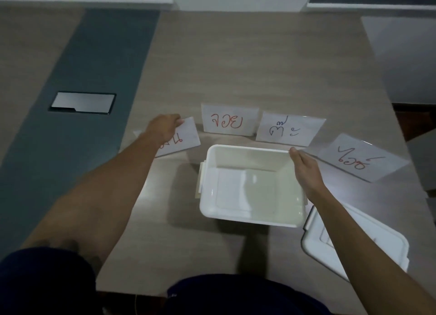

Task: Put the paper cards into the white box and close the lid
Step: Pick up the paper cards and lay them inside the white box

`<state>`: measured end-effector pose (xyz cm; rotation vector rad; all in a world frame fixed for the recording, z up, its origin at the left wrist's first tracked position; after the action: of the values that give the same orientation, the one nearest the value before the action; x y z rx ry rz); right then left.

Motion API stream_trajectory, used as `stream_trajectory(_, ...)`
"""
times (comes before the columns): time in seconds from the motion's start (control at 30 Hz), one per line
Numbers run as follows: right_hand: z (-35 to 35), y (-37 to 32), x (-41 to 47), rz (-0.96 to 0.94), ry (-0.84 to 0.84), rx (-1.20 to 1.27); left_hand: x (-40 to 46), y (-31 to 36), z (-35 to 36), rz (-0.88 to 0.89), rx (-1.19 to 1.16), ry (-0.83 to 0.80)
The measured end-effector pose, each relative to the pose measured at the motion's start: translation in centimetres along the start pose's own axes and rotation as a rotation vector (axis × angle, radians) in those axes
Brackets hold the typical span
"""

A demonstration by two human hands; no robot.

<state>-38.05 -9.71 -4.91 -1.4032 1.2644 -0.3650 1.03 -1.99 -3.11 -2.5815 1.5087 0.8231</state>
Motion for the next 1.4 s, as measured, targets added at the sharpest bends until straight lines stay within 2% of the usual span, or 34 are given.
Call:
stream_trajectory(0.37, 0.6, -0.1, 0.7, -0.027, 0.025, -0.021, -6.9, 6.4, -7.9, 0.059, 0.04, 0.442)
stream_trajectory(0.47, 0.8, -0.6, 0.4, -0.032, 0.031, -0.004, -9.6, 9.4, -9.1, 0.152, 0.052, 0.529)
stream_trajectory(0.63, 0.8, -0.7, 0.0, -0.033, 0.015, 0.024, -13.9, 15.2, -6.6, 0.364, 0.021, 0.541)
stream_trajectory(0.9, 0.8, -1.6, -0.3, -0.013, 0.021, 0.032, -15.7, 19.5, 2.9, 0.604, 0.065, 0.399)
stream_trajectory(1.03, 0.4, -1.2, -0.8, -0.041, 0.019, 0.008, -15.1, 18.7, 7.2, 0.584, 0.136, 0.208)
stream_trajectory(1.27, 0.5, -1.8, -0.8, -0.075, 0.0, -0.077, -15.9, 17.8, 11.6, 0.467, 0.127, -0.334)
stream_trajectory(1.4, 0.4, -1.6, -0.6, -0.098, -0.021, -0.123, -15.8, 17.5, 11.9, 0.437, 0.101, -0.409)
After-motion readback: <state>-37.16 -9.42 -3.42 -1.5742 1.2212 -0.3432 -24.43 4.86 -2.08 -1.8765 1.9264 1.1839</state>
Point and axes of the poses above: each hand's wrist, its own x-axis towards the middle knuckle, its own z-axis out of the palm, y = z × x, the point moved 2 cm from there along x, towards the middle knuckle, and after that the axes turned 10 degrees about -y, right-handed, at the moved point
